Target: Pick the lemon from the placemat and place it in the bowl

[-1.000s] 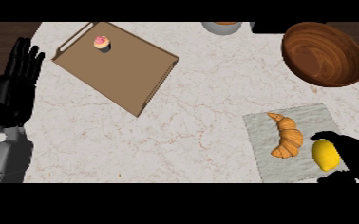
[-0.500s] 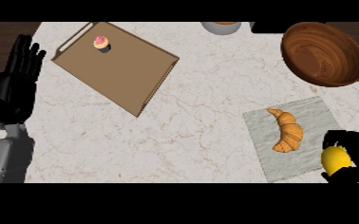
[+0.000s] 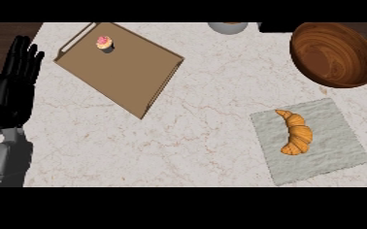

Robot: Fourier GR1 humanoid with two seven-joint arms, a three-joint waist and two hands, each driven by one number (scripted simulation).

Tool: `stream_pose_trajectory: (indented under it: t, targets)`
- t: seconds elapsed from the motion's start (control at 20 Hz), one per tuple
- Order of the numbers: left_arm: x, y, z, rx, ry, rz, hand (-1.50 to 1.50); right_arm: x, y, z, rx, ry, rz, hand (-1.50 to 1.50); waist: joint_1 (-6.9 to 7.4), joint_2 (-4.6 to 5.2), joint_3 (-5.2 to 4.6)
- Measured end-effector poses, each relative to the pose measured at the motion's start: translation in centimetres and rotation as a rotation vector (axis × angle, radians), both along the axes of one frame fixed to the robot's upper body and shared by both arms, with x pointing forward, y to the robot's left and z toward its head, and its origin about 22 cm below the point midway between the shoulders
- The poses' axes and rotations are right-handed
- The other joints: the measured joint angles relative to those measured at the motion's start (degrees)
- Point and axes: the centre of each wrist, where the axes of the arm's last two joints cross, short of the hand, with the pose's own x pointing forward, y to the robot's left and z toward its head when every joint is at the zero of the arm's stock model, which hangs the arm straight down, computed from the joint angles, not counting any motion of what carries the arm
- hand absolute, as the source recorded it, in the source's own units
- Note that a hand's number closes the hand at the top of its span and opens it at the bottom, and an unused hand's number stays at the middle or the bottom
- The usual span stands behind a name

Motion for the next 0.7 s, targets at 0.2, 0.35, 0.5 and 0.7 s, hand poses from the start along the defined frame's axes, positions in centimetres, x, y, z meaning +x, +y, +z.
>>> stream_pose_trajectory:
  t: [0.2, 0.35, 0.5, 0.7]
  targets:
    - [0.0, -0.2, 0.0, -0.005, -0.003, -0.012, 0.00, -2.1, -3.7, 3.4, -0.068, -0.079, -0.067, 1.50, 0.53, -0.03, 0.01]
    - [0.0, -0.5, 0.0, -0.006, -0.005, -0.018, 0.00, -3.0, -5.6, 6.0, -0.096, -0.151, -0.084, 1.50, 0.82, -0.10, -0.02]
    - [-0.1, -0.3, 0.3, -0.006, 0.000, -0.017, 0.00, -3.4, -6.7, 8.4, -0.060, -0.252, -0.036, 1.50, 0.76, -0.27, -0.08]
    - [0.3, -0.4, 0.1, -0.003, -0.001, -0.014, 0.00, -3.0, -7.4, 11.9, -0.050, -0.387, 0.048, 1.50, 0.53, -0.31, -0.24]
